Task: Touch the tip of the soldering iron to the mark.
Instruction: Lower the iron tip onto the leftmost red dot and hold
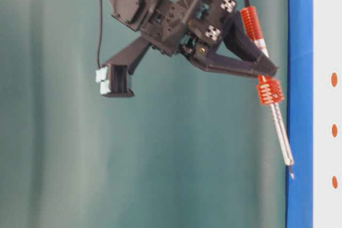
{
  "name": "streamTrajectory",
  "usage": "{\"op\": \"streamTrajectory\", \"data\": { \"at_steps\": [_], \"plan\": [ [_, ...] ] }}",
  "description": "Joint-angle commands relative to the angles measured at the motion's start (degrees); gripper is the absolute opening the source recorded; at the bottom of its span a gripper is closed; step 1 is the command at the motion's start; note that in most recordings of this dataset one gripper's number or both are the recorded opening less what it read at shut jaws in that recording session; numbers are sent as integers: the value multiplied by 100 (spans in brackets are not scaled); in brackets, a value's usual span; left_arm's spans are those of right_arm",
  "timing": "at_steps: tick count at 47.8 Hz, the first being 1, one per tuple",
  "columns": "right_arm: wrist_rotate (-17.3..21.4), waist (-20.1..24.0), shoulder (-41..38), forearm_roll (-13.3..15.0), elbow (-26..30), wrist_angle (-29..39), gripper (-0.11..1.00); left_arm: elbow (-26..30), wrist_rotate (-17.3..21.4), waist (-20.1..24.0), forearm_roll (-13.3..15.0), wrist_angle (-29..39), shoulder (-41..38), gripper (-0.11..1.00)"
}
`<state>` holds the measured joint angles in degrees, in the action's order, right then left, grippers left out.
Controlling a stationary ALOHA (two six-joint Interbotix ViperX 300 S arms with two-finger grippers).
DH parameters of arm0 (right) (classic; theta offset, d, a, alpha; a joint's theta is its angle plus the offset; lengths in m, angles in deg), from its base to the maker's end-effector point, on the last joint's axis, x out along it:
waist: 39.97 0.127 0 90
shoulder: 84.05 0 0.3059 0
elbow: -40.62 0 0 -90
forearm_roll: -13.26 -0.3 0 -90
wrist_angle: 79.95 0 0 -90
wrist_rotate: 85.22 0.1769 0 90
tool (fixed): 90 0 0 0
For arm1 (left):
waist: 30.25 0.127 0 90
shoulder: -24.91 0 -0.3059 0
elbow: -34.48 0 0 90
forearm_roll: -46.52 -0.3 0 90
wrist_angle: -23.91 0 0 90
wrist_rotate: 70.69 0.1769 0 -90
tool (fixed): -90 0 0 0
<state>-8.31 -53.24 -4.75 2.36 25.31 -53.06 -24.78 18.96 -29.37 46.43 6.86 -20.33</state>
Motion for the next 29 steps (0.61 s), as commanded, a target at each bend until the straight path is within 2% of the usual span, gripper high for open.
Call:
{"op": "streamTrajectory", "data": {
  "at_steps": [1, 29],
  "plan": [
    [9, -18, -44, 9, 202, -44, 6, 44, 9, 18, 0, -62, -26, 0],
    [9, -114, -642, 62, 352, -132, 6, 44, 18, 18, 0, -62, -26, 0]
  ]
}}
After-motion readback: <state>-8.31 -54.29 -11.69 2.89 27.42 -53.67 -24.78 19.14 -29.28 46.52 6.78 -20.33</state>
